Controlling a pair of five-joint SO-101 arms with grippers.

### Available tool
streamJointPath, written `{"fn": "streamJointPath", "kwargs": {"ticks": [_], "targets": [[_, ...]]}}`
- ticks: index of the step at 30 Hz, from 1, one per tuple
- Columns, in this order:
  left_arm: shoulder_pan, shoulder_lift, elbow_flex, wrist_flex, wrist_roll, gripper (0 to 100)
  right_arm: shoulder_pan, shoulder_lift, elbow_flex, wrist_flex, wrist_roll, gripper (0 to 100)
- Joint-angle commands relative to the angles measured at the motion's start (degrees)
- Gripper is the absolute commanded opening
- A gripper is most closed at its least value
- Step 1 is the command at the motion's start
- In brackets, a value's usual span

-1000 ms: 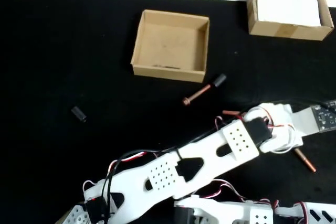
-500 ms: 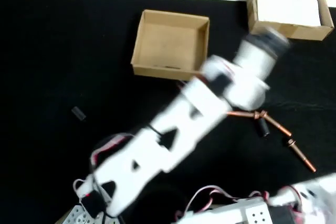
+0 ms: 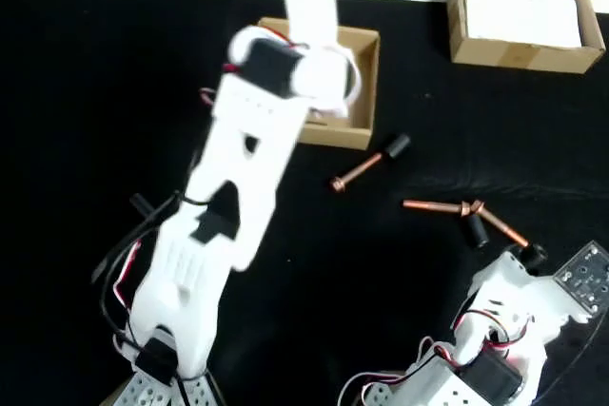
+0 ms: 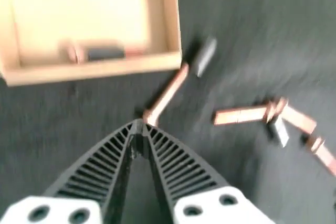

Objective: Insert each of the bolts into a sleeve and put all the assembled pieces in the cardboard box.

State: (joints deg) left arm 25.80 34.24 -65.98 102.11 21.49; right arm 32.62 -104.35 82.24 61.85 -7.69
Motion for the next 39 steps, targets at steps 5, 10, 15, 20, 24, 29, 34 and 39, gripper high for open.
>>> {"fn": "streamJointPath", "kwargs": {"ticks": [5,10,15,20,24,29,34,39], "targets": [[9.4,-17.1,33.2,-5.5,7.3,1,0.0,-0.5,-0.6,-0.8,-0.4,0.7],[9.3,-17.1,40.6,-19.2,10.3,1,-0.1,-0.5,-0.6,-0.8,-0.4,0.7],[9.1,-11.9,48.0,-36.7,10.4,1,0.0,-0.5,-0.6,-0.7,-0.4,0.7],[8.1,-6.1,48.2,-42.0,17.4,1,0.0,-0.5,-0.6,-0.7,-0.4,0.7],[5.8,-5.2,48.3,-43.1,20.3,1,0.0,-0.5,-0.6,-0.7,-0.4,0.7],[2.8,-5.0,48.9,-42.8,21.1,1,0.0,-0.5,-0.6,-0.7,-0.4,0.7],[1.9,-5.3,51.9,-42.7,21.1,1,-0.5,-0.5,-0.6,-0.7,-0.4,0.7],[4.3,-5.7,52.0,-40.8,21.3,1,-0.5,-0.5,-0.6,-0.7,-0.4,0.7]]}}
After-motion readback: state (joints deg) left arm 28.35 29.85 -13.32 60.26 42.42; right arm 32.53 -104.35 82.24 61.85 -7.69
